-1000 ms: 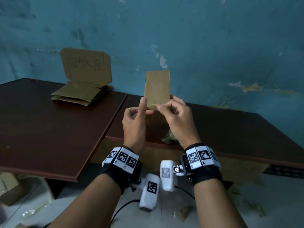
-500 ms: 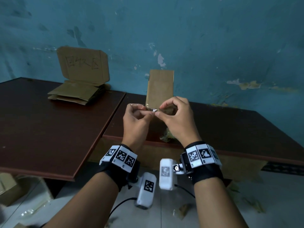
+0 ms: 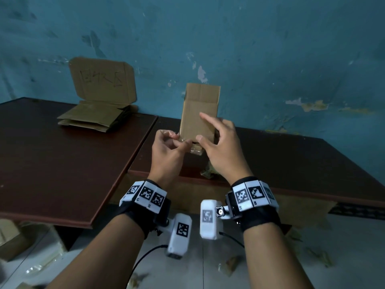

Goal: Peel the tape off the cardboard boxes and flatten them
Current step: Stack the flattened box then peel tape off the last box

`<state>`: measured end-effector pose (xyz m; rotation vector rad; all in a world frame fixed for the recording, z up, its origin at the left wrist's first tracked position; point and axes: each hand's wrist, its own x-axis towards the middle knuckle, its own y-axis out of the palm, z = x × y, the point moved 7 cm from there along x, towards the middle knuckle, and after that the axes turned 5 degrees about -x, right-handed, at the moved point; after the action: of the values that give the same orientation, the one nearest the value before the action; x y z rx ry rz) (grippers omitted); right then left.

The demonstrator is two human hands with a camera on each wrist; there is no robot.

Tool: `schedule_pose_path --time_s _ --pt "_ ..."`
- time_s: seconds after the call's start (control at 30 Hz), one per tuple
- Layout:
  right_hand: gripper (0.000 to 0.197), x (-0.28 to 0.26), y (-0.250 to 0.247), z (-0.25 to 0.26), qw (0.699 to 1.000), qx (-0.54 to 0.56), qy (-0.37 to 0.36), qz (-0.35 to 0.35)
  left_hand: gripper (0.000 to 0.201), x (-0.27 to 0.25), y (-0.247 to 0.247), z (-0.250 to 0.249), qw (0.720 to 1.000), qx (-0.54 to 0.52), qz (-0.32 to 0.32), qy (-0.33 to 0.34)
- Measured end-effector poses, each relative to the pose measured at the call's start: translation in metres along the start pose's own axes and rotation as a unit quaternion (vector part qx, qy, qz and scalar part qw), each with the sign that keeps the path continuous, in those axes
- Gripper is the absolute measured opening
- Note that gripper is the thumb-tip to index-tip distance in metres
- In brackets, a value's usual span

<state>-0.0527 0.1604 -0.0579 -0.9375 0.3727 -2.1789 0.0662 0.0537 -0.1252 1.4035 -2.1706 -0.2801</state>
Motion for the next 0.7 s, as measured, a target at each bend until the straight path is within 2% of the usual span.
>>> schedule_pose_path --time_s 0.13,0.43,0.57,0.7 --pt "0.073 -0.001 0.005 -0.002 1.0 0.014 0.003 0.019 0.034 -0.001 0.0 -0.007 1.0 0.005 0.011 0.014" --pt "0.073 0.001 0.003 -0.005 1.0 0.003 0.018 0.021 0.03 -0.005 0.001 -0.014 0.999 0.029 -0.003 0.042" --pt "0.075 0.001 -0.001 -0.009 1.0 0.009 0.019 0.016 0.027 -0.007 -0.003 -0.017 0.995 0.075 -0.02 0.058" --pt "0.078 0.001 -0.003 -0.011 1.0 0.001 0.02 0.011 0.015 -0.008 -0.005 -0.015 0.986 0.143 -0.034 0.076"
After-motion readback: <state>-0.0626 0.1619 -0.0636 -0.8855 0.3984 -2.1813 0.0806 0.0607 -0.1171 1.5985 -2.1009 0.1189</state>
